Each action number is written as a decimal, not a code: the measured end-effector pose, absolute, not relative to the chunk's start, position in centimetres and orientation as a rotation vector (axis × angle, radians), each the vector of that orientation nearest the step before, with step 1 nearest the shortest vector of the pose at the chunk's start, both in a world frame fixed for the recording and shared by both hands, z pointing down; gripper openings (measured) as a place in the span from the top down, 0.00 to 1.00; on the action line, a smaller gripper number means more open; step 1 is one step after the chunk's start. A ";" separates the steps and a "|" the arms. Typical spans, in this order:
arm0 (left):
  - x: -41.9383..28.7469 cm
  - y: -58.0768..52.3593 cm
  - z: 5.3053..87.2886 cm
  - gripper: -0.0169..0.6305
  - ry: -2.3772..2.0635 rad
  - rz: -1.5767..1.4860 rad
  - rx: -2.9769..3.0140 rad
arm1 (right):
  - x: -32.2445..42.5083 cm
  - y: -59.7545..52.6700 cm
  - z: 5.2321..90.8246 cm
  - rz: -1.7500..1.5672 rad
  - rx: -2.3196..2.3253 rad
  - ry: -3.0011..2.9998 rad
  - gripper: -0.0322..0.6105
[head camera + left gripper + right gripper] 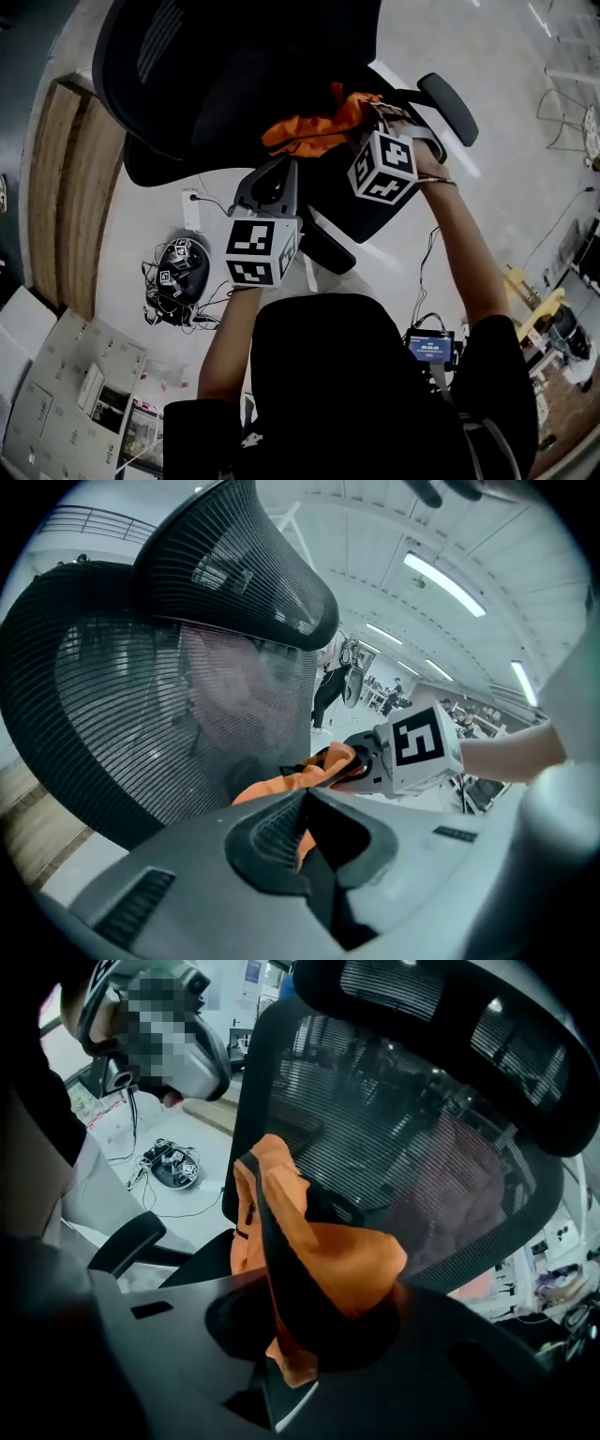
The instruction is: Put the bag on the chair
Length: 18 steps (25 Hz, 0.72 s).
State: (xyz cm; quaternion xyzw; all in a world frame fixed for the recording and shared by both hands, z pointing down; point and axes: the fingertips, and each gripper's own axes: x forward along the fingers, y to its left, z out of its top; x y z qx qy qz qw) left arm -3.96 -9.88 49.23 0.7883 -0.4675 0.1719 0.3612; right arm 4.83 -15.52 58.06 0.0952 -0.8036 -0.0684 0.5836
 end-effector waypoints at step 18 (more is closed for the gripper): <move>-4.3 -11.5 52.4 0.96 -1.165 0.466 1.980 | 4.5 -21.7 61.0 -0.155 0.451 -1.835 0.62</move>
